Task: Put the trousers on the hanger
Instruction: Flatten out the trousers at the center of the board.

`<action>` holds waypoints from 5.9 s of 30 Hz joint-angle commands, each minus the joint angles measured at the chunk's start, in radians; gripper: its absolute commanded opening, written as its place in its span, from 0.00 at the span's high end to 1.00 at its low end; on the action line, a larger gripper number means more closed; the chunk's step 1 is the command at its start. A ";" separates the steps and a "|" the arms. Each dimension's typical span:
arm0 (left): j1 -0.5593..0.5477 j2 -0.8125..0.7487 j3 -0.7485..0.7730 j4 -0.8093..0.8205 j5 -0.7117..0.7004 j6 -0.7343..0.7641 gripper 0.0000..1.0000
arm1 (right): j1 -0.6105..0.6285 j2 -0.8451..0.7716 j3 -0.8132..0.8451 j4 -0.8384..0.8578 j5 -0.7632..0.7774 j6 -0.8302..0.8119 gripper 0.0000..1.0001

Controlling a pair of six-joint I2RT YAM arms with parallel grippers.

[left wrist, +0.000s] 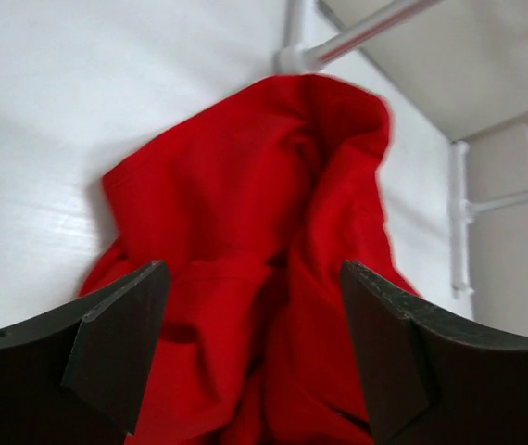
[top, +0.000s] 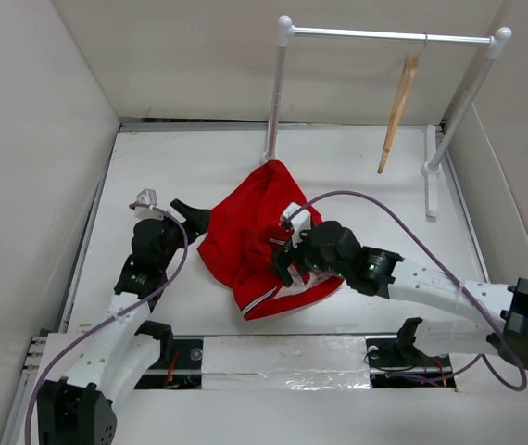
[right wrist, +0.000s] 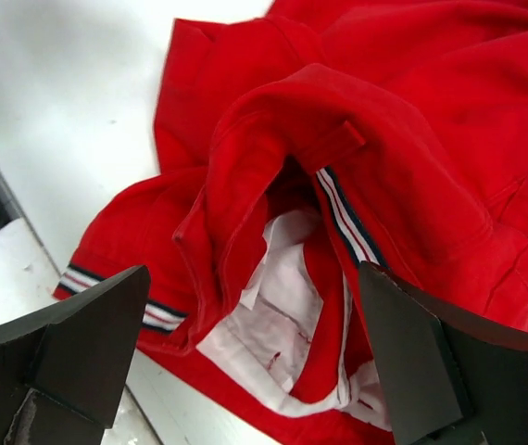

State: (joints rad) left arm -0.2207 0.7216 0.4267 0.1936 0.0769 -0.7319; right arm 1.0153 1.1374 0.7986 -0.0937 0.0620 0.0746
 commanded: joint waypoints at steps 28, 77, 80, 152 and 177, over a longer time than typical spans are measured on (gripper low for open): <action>0.080 0.623 -0.060 0.428 0.208 -0.064 0.15 | -0.288 -0.393 -0.126 -0.090 0.312 0.060 1.00; 0.087 0.190 0.244 -0.063 -0.289 -0.026 0.27 | -0.481 -0.525 -0.073 -0.230 0.596 0.149 0.29; 0.087 0.184 0.164 -0.075 -0.362 -0.050 0.27 | -0.481 -0.551 -0.056 -0.181 0.416 0.108 0.27; 0.586 0.759 0.348 -0.180 -0.102 -0.026 0.21 | 0.094 -0.166 -0.268 0.239 0.055 0.068 0.46; 0.236 0.354 0.517 -0.230 -0.409 0.057 1.00 | 0.160 -0.024 -0.217 0.307 0.035 0.071 0.50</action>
State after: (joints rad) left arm 0.0807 1.1919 0.8577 0.0128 -0.1837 -0.7208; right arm 1.1606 1.1191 0.5301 0.1650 0.0731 0.1497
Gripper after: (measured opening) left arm 0.028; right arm 0.503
